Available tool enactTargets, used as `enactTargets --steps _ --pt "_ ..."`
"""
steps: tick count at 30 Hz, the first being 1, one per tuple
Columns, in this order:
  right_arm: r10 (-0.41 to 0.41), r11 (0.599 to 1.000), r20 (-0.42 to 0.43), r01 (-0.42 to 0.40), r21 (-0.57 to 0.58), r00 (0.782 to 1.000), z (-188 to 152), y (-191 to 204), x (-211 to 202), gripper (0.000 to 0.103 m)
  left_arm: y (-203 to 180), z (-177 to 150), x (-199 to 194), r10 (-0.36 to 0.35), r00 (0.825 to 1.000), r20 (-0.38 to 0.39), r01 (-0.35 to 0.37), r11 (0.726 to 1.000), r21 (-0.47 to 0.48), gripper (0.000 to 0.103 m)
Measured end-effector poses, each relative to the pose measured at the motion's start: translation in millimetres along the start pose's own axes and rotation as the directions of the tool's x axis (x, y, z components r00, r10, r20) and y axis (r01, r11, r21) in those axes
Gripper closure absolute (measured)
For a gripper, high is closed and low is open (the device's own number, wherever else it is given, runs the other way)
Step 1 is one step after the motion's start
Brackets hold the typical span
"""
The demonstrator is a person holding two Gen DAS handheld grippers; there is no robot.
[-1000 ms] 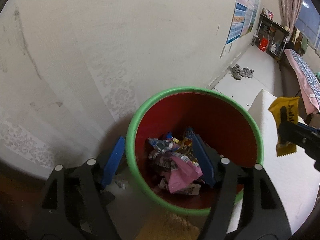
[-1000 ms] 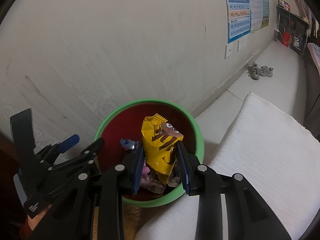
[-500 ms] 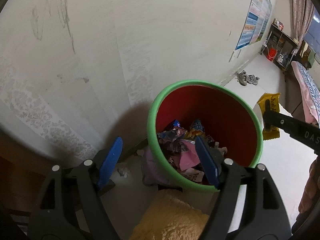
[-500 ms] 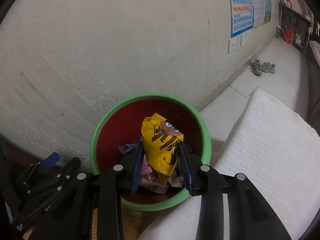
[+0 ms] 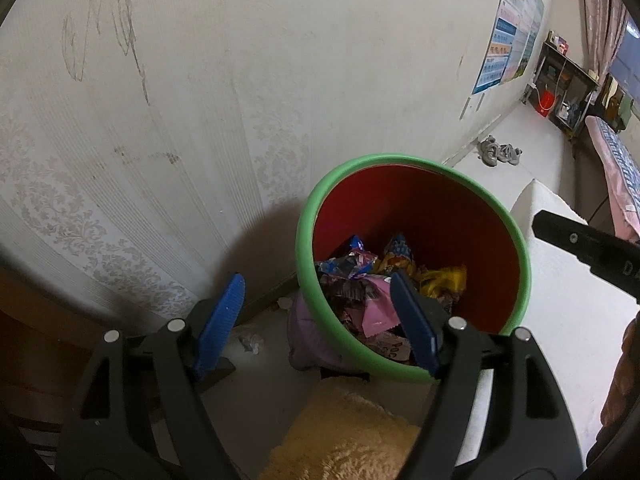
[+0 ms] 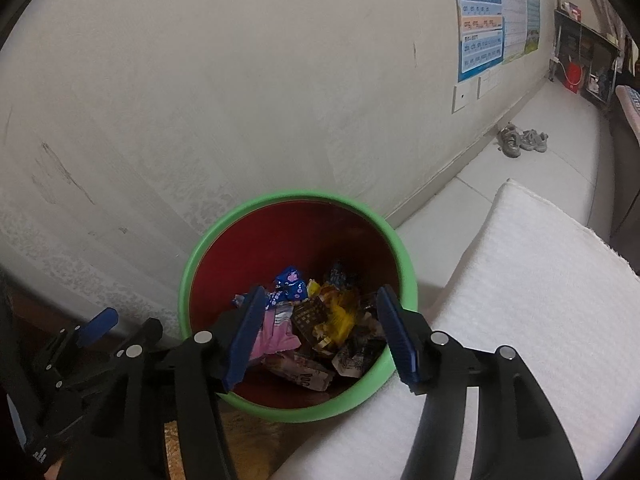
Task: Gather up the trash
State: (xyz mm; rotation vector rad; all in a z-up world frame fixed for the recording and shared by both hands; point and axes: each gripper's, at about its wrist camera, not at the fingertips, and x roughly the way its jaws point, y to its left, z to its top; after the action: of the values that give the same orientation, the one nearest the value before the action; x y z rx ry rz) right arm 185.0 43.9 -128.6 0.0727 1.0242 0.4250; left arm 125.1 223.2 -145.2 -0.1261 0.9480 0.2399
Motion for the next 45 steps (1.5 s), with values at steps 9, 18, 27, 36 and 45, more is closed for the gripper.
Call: enactTargets --steps 9,18,27,36,45 --pt "-0.045 0.999 0.118 0.045 0.006 0.992 -39 -25 -64 0.029 -27 -2 -39 -0.017 0.995 0.101 0.012 0.999 0.051 0.014" --pt "-0.072 0.994 0.278 0.046 0.098 0.958 -89 -77 -159 0.007 -93 -12 -112 -0.045 0.953 0.299 0.006 0.992 0.129 0.006" --pt "-0.113 0.992 0.53 0.061 0.115 0.841 -128 -95 -254 0.007 -148 -26 -184 -0.085 0.894 0.441 0.009 0.985 0.173 0.006" --pt "-0.236 0.972 0.579 0.192 0.137 0.781 -150 -101 -295 0.007 -174 -38 -223 -0.09 0.854 0.512 -0.001 0.985 0.175 0.005" --pt "-0.22 0.975 0.597 0.167 0.145 0.771 -158 -101 -304 0.007 -182 -42 -238 -0.068 0.84 0.539 -0.038 0.982 0.184 0.005"
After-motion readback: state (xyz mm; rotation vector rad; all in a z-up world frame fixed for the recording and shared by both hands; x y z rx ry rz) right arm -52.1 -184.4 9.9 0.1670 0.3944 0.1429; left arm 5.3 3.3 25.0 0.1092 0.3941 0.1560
